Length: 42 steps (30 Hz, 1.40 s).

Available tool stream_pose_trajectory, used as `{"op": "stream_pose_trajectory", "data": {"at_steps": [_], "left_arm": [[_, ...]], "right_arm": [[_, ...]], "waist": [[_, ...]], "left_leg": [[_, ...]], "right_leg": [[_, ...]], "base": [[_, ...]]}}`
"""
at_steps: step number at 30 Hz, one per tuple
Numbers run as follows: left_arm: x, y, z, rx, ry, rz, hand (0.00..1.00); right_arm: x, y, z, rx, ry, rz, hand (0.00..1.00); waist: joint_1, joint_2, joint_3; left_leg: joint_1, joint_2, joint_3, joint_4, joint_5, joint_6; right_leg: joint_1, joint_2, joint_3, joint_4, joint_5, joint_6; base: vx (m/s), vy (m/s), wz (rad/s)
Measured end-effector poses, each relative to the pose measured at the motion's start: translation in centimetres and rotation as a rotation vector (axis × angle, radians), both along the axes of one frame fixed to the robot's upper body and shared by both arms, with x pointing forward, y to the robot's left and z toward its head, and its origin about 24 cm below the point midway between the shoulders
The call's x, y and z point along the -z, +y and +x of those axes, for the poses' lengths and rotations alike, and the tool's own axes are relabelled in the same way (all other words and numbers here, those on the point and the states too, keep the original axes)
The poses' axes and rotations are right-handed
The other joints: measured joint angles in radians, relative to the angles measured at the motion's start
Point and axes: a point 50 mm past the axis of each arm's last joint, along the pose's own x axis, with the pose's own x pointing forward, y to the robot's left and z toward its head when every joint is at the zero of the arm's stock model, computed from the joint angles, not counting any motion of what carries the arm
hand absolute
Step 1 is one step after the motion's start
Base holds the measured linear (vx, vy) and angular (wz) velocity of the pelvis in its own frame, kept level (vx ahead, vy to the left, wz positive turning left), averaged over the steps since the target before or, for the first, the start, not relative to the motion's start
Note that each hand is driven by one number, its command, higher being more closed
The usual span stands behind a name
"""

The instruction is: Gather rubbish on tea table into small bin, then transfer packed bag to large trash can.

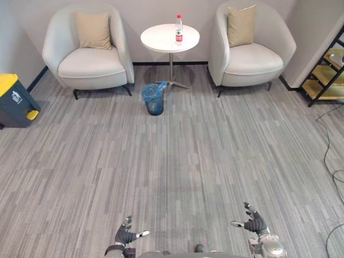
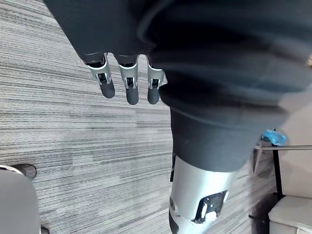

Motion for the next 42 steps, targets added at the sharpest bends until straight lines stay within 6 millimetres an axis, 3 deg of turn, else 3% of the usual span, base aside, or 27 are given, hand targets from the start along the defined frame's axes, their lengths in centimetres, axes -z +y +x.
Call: {"op": "stream_pose_trajectory", "data": {"at_steps": [11, 21, 23, 25, 26, 28, 30, 32, 33, 34, 35, 36, 37, 38, 39, 40, 41, 42], "left_arm": [[0.0, 0.6, -0.6, -0.014, 0.014, 0.015, 0.00], [-0.7, 0.5, 0.5, 0.002, -0.038, 0.008, 0.00], [-1.4, 0.5, 1.5, 0.008, -0.086, 0.010, 0.00], [-1.7, 0.6, 1.9, 0.007, -0.107, 0.010, 0.00], [-1.8, 0.8, 2.0, 0.005, -0.113, 0.014, 0.00], [-1.9, 1.1, 1.9, -0.012, -0.108, 0.003, 0.00], [-2.1, 1.5, 2.2, -0.029, -0.120, 0.001, 0.00], [-2.6, 1.5, 3.1, -0.038, -0.156, -0.001, 0.00], [-2.9, 1.5, 3.9, -0.036, -0.177, 0.000, 0.00], [-3.2, 1.5, 4.6, -0.035, -0.198, -0.003, 0.00], [-3.6, 1.7, 5.2, -0.030, -0.216, 0.004, 0.00], [-3.7, 1.8, 5.5, -0.030, -0.224, 0.007, 0.00], [-3.7, 1.7, 5.6, -0.032, -0.227, 0.005, 0.00], [-3.7, 0.9, 6.0, -0.010, -0.236, -0.013, 0.00], [-3.7, 0.8, 6.0, -0.007, -0.237, -0.015, 0.00], [-3.7, 0.6, 6.0, -0.004, -0.235, -0.021, 0.00], [-3.6, 0.4, 5.9, -0.007, -0.232, -0.027, 0.00], [-3.4, 0.1, 5.6, -0.013, -0.223, -0.038, 0.00]], "right_arm": [[0.1, -0.1, -0.3, 0.001, 0.011, 0.017, 0.00], [0.0, -0.1, 0.4, 0.060, -0.011, 0.064, 0.00], [-0.5, -0.3, 1.5, 0.074, -0.046, 0.069, 0.00], [-0.8, -0.1, 2.5, 0.076, -0.072, 0.080, 0.00], [-0.8, 0.0, 2.7, 0.081, -0.078, 0.092, 0.00], [-0.8, 0.1, 2.7, 0.084, -0.077, 0.100, 0.00], [-0.5, 0.2, 2.2, 0.089, -0.048, 0.104, 0.00], [-0.7, 0.1, 2.9, 0.082, -0.056, 0.102, 0.00], [-1.1, -0.2, 3.5, 0.069, -0.072, 0.089, 0.00], [-1.4, -0.4, 4.0, 0.047, -0.079, 0.074, 0.00], [-1.7, -0.5, 4.4, 0.036, -0.092, 0.067, 0.00], [-1.8, -0.5, 4.3, 0.032, -0.093, 0.066, 0.00], [-1.7, -0.6, 4.1, 0.033, -0.086, 0.064, 0.00], [-2.0, -0.4, 4.8, 0.029, -0.102, 0.065, 0.00], [-1.9, -0.3, 4.8, 0.024, -0.103, 0.069, 0.00], [-1.9, -0.1, 4.9, 0.018, -0.103, 0.070, 0.00], [-1.9, -0.1, 4.8, 0.018, -0.102, 0.071, 0.00], [-1.8, 0.2, 4.9, 0.012, -0.101, 0.070, 0.00]], "waist": [[0.000, -0.001, 0.000], [0.001, -0.007, 0.010], [0.002, 0.002, 0.030], [-0.001, -0.002, 0.052], [0.006, -0.010, 0.063], [-0.002, -0.013, 0.074], [-0.008, 0.002, 0.093], [-0.027, 0.015, 0.119], [-0.041, 0.042, 0.135], [-0.053, 0.050, 0.144], [-0.059, 0.044, 0.150], [-0.062, 0.026, 0.150], [-0.065, 0.030, 0.155], [-0.070, 0.050, 0.168], [-0.075, 0.050, 0.168], [-0.079, 0.056, 0.172], [-0.078, 0.061, 0.176], [-0.061, 0.069, 0.188]], "left_leg": [[0.000, 0.001, 0.003, 0.000, 0.000, 0.001], [-0.031, 0.005, 0.048, -0.012, -0.003, 0.005], [-0.074, 0.019, 0.072, 0.041, -0.032, 0.044], [-0.090, 0.020, 0.092, 0.085, -0.077, 0.061], [-0.092, 0.013, 0.110, 0.113, -0.117, 0.087], [-0.064, 0.007, 0.110, 0.143, -0.153, 0.093], [-0.021, 0.017, 0.112, 0.139, -0.170, 0.083], [0.025, 0.049, 0.109, 0.112, -0.177, 0.063], [0.049, 0.087, 0.107, 0.084, -0.175, 0.037], [0.068, 0.110, 0.103, 0.060, -0.171, 0.007], [0.099, 0.122, 0.103, 0.033, -0.169, -0.033], [0.116, 0.125, 0.103, 0.037, -0.178, -0.050], [0.132, 0.140, 0.102, 0.051, -0.189, -0.070], [0.084, 0.211, 0.102, 0.233, -0.176, -0.104], [0.035, 0.243, 0.102, 0.353, -0.152, -0.112], [-0.044, 0.297, 0.102, 0.550, -0.071, -0.075], [-0.093, 0.341, 0.103, 0.676, -0.031, -0.041], [-0.192, 0.411, 0.095, 0.949, -0.054, 0.000]], "right_leg": [[0.001, 0.001, -0.001, 0.000, 0.000, 0.000], [-0.037, 0.005, 0.014, -0.007, 0.001, -0.003], [-0.123, 0.000, 0.029, 0.119, -0.064, 0.010], [-0.228, -0.040, 0.026, 0.349, -0.175, 0.069], [-0.299, -0.083, -0.017, 0.521, -0.220, 0.073], [-0.391, -0.154, -0.086, 0.745, -0.248, 0.047], [-0.441, -0.200, -0.142, 0.786, -0.292, 0.051], [-0.485, -0.204, -0.179, 0.727, -0.288, 0.046], [-0.526, -0.186, -0.193, 0.630, -0.257, 0.050], [-0.550, -0.165, -0.194, 0.523, -0.191, 0.057], [-0.575, -0.153, -0.156, 0.359, -0.058, 0.064], [-0.579, -0.157, -0.131, 0.334, 0.013, 0.058], [-0.579, -0.156, -0.120, 0.370, 0.087, 0.020], [-0.585, -0.148, -0.137, 0.514, -0.023, -0.049], [-0.573, -0.147, -0.146, 0.532, -0.053, -0.061], [-0.530, -0.134, -0.169, 0.533, -0.090, -0.078], [-0.493, -0.117, -0.177, 0.520, -0.112, -0.082], [-0.375, -0.067, -0.183, 0.458, -0.145, -0.092]], "base": [[-0.03, -0.013, 0.00], [-0.03, -0.017, -0.07], [0.03, 0.019, -0.26], [0.02, 0.034, -0.29], [0.00, 0.030, -0.31], [0.15, 0.017, -0.18], [0.38, -0.017, -0.07], [0.39, -0.083, 0.07], [0.44, -0.143, 0.14], [0.70, -0.258, 0.28], [0.66, -0.276, 0.28], [0.59, -0.279, 0.24], [0.57, -0.363, 0.19], [0.55, -0.385, 0.21], [0.54, -0.411, 0.29], [0.47, -0.359, 0.25], [0.60, -0.401, 0.13], [0.60, -0.367, -0.03]]}}
